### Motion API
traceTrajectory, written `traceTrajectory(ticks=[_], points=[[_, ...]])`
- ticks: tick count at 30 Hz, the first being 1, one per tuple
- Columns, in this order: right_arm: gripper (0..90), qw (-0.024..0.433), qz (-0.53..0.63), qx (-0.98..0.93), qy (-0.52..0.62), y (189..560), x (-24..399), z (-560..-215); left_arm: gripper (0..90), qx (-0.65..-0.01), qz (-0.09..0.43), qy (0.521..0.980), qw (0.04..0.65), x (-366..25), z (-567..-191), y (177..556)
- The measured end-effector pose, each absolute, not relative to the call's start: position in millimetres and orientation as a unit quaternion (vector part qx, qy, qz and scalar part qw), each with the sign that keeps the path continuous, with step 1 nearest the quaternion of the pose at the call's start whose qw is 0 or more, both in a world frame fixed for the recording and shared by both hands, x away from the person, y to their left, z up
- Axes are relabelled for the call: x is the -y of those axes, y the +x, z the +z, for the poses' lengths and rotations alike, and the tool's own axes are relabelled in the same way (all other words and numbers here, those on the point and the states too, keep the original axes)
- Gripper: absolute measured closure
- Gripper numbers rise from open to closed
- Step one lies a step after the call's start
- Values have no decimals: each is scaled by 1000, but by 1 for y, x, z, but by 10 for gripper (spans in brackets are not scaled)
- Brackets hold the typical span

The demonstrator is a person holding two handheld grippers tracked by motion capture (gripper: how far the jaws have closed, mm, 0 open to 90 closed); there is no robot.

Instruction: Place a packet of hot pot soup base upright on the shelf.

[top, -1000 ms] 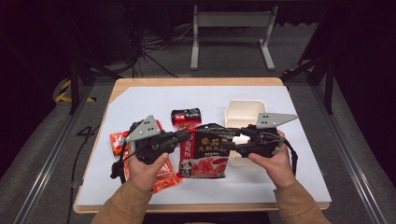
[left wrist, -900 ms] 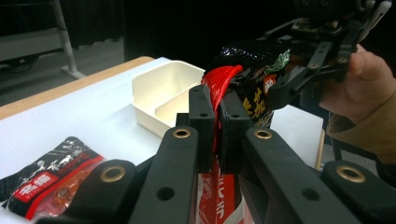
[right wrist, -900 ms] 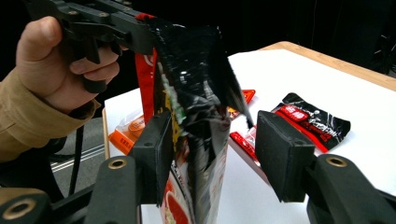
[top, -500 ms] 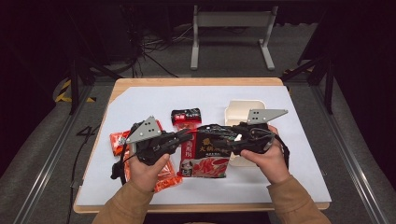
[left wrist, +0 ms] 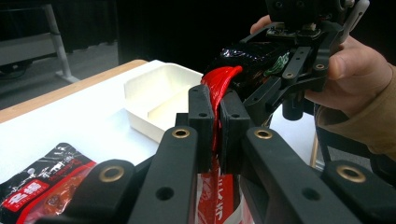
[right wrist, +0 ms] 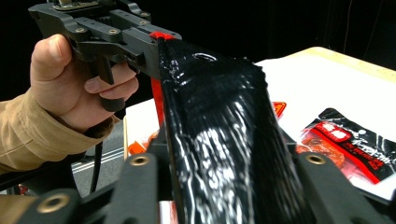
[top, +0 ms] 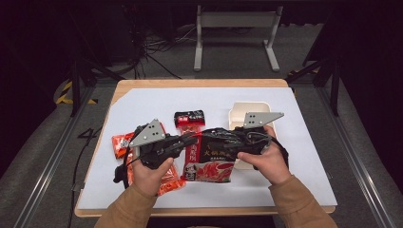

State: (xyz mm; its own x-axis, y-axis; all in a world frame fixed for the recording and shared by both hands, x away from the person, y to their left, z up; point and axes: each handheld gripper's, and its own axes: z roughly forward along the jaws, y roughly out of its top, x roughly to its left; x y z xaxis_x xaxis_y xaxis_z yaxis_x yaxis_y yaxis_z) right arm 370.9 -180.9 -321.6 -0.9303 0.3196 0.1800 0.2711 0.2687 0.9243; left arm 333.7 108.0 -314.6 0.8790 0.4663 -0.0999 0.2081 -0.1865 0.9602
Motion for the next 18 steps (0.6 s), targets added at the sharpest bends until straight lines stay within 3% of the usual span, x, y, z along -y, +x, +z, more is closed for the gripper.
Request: traceTrajectory(ticks=[18], points=[[771,20,543,-820,178,372,178,-312,852,-221,101,762,601,-110,-314,335]])
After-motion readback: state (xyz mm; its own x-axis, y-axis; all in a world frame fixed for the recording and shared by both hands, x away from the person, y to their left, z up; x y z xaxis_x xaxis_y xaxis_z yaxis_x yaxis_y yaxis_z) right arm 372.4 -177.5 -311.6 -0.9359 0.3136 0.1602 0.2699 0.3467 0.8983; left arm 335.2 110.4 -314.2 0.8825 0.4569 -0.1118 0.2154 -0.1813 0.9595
